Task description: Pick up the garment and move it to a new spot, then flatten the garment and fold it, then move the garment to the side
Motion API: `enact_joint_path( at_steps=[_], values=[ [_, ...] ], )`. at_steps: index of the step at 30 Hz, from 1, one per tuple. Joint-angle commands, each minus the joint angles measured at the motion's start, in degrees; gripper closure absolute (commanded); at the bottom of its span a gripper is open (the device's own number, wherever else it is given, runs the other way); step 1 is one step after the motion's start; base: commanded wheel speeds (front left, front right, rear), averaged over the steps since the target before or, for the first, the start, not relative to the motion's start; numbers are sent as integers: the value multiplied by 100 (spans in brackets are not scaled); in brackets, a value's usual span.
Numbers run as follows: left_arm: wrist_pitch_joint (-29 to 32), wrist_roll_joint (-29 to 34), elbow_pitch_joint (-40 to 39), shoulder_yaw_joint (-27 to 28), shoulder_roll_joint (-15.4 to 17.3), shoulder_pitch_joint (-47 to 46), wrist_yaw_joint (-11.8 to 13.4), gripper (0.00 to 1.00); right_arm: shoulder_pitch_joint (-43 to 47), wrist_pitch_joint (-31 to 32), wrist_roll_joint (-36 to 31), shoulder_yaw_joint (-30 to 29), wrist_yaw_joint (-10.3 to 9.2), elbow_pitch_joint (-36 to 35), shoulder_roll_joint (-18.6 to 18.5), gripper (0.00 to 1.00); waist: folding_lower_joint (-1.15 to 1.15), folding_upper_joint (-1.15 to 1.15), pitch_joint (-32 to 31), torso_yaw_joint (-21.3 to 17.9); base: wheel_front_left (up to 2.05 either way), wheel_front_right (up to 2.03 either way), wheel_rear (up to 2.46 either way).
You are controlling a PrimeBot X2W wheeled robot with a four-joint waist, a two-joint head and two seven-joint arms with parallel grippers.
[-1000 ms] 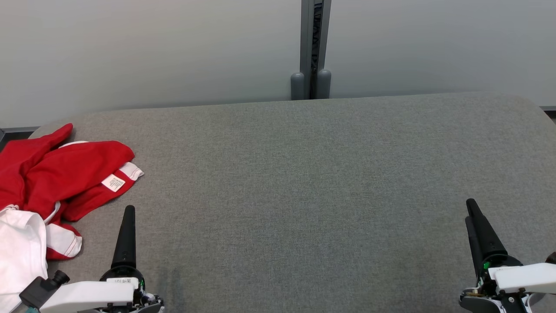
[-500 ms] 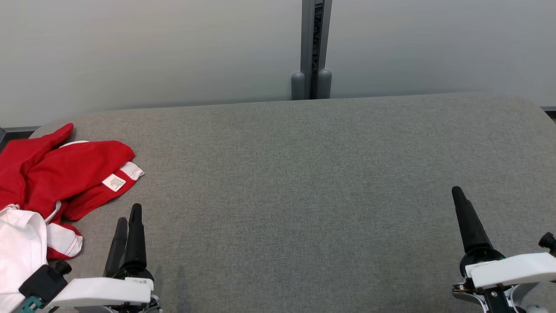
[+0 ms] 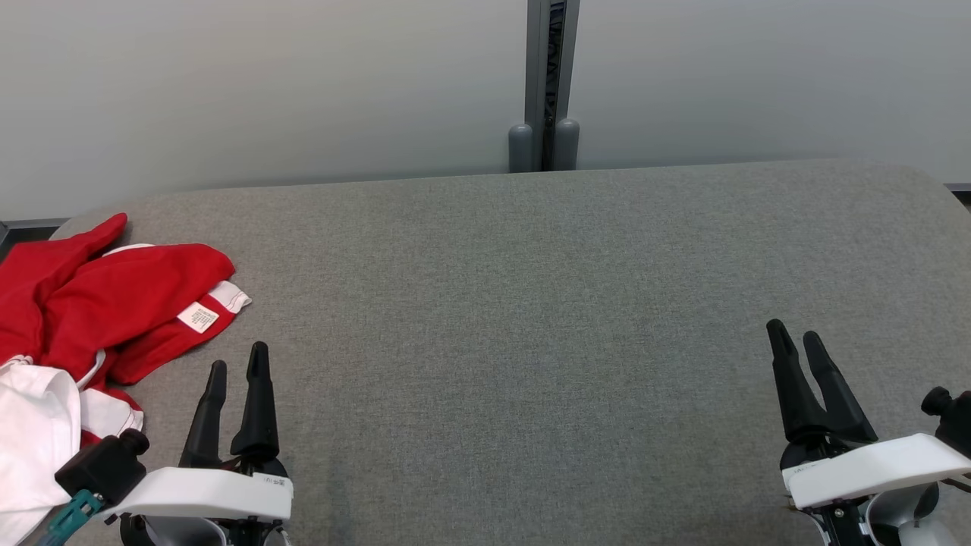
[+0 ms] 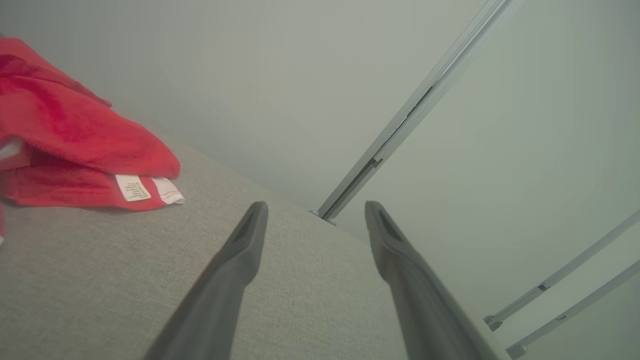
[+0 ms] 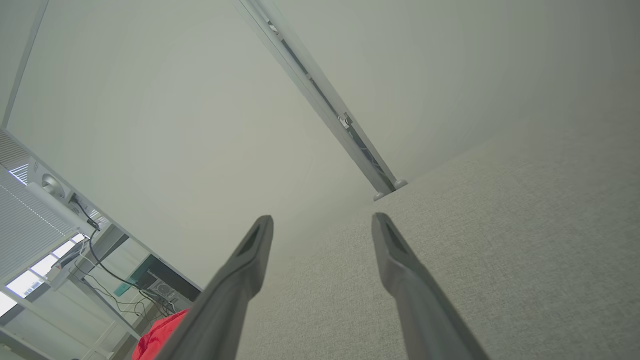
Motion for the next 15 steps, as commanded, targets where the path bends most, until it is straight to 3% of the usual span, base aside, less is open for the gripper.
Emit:
enact_joint_path(
  at_steps=[1, 15],
  values=[
    [-63, 240, -40, -7, 20, -149, 49, 0, -145, -94, -267, 57, 36, -47, -65, 0, 0, 0, 1, -3, 0, 0, 0],
    [-229, 1159, 89, -102, 28, -245, 141, 0, -162, -351, -1325, 137, 44, -19, -145, 0, 0, 0, 5, 1, 0, 0, 0]
  ],
)
